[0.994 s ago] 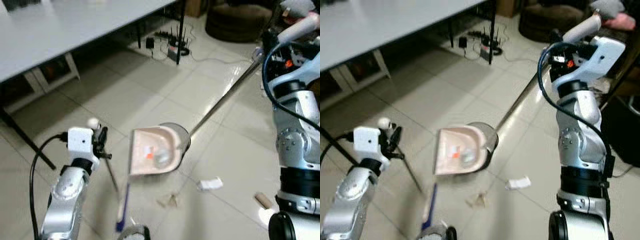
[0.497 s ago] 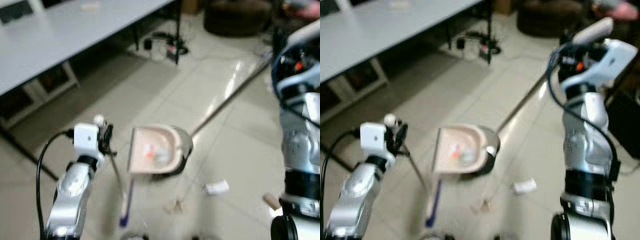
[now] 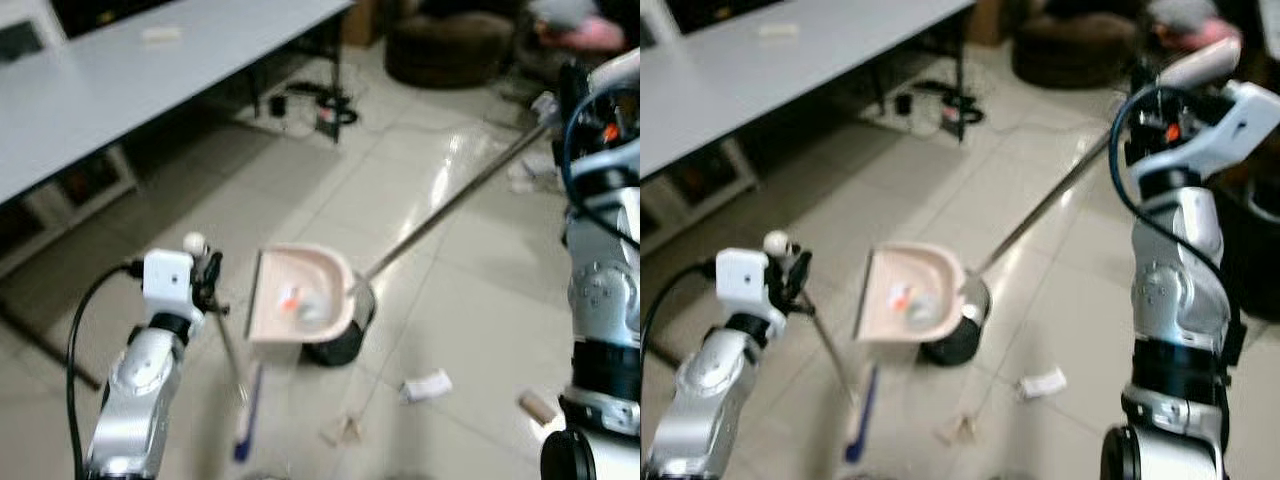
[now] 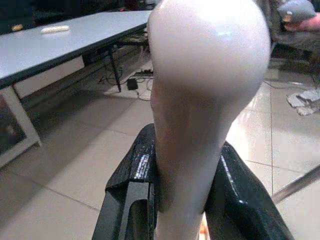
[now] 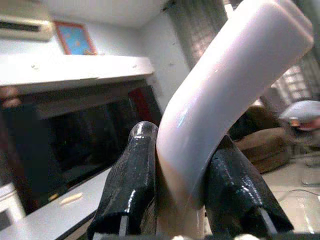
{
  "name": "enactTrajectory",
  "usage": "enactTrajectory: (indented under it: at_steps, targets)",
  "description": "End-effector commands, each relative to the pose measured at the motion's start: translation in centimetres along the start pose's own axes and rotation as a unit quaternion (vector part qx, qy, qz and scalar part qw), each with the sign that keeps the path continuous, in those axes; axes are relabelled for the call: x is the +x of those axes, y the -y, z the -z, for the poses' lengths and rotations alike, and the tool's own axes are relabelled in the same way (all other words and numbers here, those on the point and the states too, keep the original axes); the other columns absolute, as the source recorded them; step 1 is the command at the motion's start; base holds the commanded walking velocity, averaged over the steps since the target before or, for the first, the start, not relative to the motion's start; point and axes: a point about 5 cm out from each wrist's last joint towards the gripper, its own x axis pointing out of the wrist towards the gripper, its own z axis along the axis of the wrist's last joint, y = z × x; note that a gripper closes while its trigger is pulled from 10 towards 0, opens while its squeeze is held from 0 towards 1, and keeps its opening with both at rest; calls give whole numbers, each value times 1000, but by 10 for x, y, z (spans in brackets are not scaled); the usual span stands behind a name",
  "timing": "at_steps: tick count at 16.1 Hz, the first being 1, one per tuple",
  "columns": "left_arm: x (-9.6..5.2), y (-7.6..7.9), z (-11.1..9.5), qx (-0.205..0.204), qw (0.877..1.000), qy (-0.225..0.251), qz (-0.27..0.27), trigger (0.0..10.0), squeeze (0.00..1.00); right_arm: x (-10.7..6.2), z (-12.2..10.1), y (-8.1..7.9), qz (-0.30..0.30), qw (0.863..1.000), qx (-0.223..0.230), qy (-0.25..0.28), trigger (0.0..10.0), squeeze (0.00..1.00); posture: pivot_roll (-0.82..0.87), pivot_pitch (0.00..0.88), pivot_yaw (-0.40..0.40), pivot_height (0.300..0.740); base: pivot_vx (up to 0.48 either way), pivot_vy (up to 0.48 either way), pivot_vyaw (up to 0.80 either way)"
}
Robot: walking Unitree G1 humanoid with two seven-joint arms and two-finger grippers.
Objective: Sweep floor
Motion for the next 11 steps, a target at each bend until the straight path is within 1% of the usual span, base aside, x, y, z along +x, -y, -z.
enactTrajectory:
  at_steps: [1, 4, 7, 11]
  targets:
    - [2, 3, -7, -4, 1000, 20, 7, 10000, 0, 3, -19, 0, -1, 999, -11, 38, 10000, 0, 11, 57, 47, 740, 356, 0, 0]
    - [2, 5, -6, -6, 1000, 20, 8, 10000, 0, 4, -16, 1, 1, 999, -14, 32, 10000, 0, 11, 54, 46, 740, 356, 0, 0]
    - [3, 4, -6, -5, 1000, 20, 5, 10000, 0, 6, -15, 3, 6, 999, -25, 29, 10000, 0, 13, 50, 41, 740, 355, 0, 0]
    - [4, 3, -6, -4, 1000, 22, 6, 10000, 0, 9, -16, 5, 11, 999, -28, 32, 10000, 0, 13, 49, 46, 740, 353, 0, 0]
